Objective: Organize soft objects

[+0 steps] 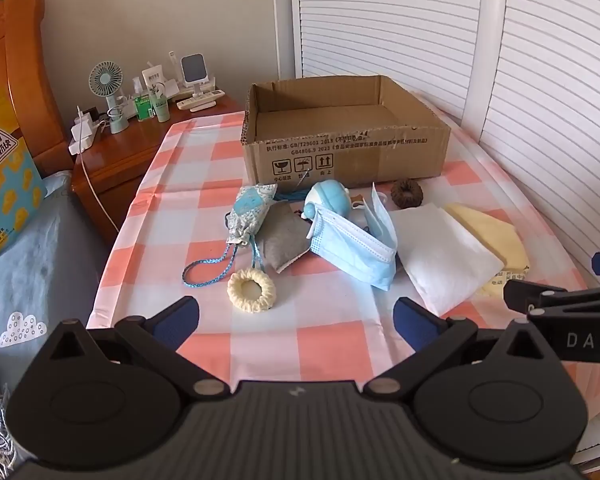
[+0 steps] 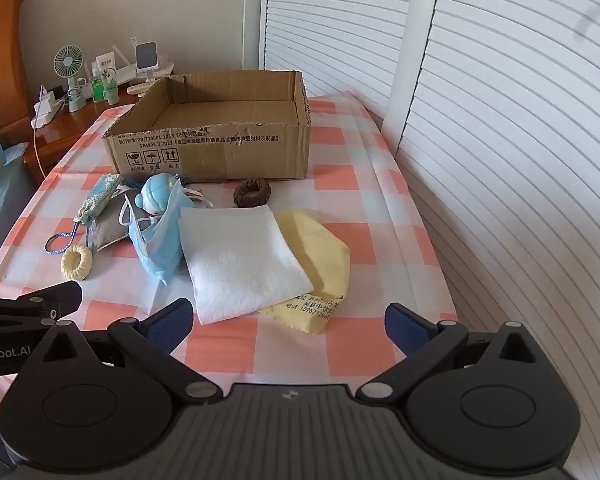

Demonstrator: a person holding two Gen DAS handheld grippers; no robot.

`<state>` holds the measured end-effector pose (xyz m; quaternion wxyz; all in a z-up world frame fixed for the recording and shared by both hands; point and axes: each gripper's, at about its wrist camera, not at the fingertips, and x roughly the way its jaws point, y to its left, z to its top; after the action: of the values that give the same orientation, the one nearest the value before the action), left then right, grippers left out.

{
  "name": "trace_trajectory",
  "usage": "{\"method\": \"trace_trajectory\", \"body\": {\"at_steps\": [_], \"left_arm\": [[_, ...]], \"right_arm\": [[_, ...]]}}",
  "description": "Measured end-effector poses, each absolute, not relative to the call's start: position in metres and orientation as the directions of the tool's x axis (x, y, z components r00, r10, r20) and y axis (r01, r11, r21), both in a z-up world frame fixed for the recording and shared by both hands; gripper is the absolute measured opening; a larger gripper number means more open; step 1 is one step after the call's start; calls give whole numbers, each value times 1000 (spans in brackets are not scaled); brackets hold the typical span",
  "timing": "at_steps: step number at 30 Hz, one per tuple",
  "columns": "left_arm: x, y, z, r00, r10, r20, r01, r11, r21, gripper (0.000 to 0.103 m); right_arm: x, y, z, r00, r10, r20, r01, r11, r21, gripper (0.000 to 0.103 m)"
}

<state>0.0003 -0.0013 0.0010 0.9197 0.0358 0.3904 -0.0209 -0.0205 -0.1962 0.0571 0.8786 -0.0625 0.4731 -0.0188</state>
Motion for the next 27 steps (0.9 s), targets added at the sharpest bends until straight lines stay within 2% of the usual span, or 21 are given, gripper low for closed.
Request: {"method": "trace_trajectory", "body": {"at_steps": [27], "left_arm": [[0, -2, 3, 696, -13, -718, 67, 997, 47, 102]], "right_arm": [[-19, -196, 59, 556, -99, -825, -23, 991, -134, 103]]}}
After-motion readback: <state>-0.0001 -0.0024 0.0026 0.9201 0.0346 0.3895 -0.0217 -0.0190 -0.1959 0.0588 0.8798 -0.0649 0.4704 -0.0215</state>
